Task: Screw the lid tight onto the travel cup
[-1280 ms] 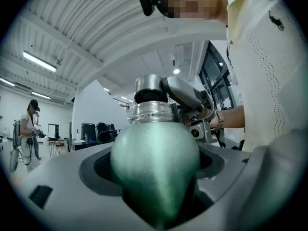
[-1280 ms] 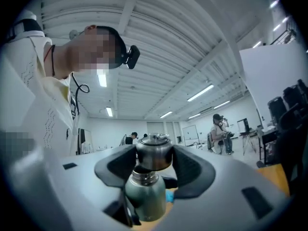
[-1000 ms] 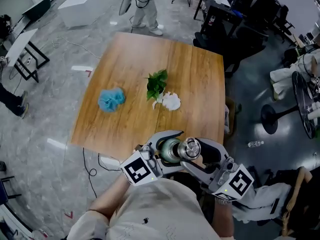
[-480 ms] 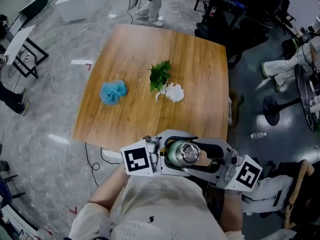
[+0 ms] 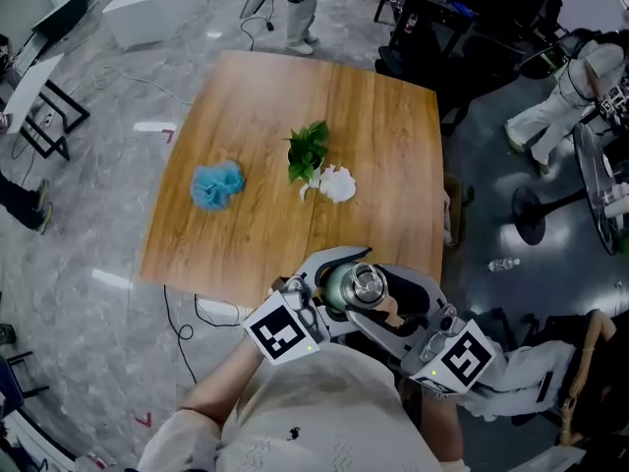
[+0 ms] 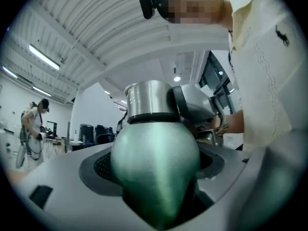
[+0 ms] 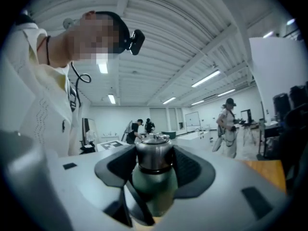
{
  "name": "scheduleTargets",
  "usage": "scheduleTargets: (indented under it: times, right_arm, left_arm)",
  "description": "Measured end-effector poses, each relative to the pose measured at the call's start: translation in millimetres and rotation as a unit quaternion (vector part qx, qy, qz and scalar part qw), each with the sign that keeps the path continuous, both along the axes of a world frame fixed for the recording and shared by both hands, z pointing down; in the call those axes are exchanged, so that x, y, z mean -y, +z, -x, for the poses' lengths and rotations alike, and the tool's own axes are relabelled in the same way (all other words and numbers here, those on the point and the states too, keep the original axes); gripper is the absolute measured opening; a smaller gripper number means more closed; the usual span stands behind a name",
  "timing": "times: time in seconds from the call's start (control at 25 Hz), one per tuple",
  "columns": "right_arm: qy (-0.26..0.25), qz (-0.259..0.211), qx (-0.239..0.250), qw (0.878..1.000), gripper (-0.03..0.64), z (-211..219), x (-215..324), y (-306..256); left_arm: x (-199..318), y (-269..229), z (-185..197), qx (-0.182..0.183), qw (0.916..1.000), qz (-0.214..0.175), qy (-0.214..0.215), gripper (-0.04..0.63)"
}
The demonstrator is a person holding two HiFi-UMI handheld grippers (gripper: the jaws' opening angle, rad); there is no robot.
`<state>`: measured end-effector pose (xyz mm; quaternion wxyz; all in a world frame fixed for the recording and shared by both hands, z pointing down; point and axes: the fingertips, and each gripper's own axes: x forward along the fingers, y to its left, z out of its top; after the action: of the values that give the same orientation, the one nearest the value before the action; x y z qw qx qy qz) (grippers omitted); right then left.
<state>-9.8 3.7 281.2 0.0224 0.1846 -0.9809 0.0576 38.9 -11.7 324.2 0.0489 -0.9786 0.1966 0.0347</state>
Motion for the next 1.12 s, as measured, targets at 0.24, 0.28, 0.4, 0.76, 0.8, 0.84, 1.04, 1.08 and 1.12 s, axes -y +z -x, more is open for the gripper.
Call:
scheduleTargets:
  times: [0.24,0.28,0.4,0.76,0.8,0.84,1.04,1.08,1.12]
  right_arm:
    - [0.143,0.019,-0.012,0.99,0.235,-3,17,20]
    - [0.14,0.02,-0.015,0.99,0.236,-2,15,21]
    - [0.084,0.018,-0.007,0.996,0.282,-3,6,17]
    - [-0.163,-0.029,-0.007,0.986,0.287,-17,-31,-8]
    - [-0.182,-0.029,-0.009,0.983,0.287,-17,-35,-8]
    - [-0.197,-0.026,-0.009,0.98,0.285,-16,-39,-8]
    - [-0.145,-0.025,0.003,0.989,0.25,-14,-31,-8]
    - [-0.116,-0.025,0.004,0.993,0.249,-14,-25,-7]
    - [-0.085,-0.021,0.005,0.996,0.249,-14,-20,-6]
  left_arm:
    - [18,28,2,0.025,0.9954,0.041,-0.082,0.405]
    - [16,30,1,0.022,0.9958,0.049,-0.075,0.405]
    - [2,21,-2,0.005,0.9993,0.029,-0.022,0.405]
    - [-53,1,-10,-0.003,0.9827,0.0,0.185,0.405]
    - [-57,1,-13,-0.001,0.9808,-0.001,0.195,0.405]
    - [-60,1,-16,0.001,0.9795,-0.001,0.202,0.405]
    - [-43,6,-15,0.013,0.9911,-0.009,0.132,0.405]
    - [-35,6,-13,0.017,0.9944,-0.012,0.104,0.405]
    - [-26,7,-11,0.021,0.9969,-0.017,0.074,0.405]
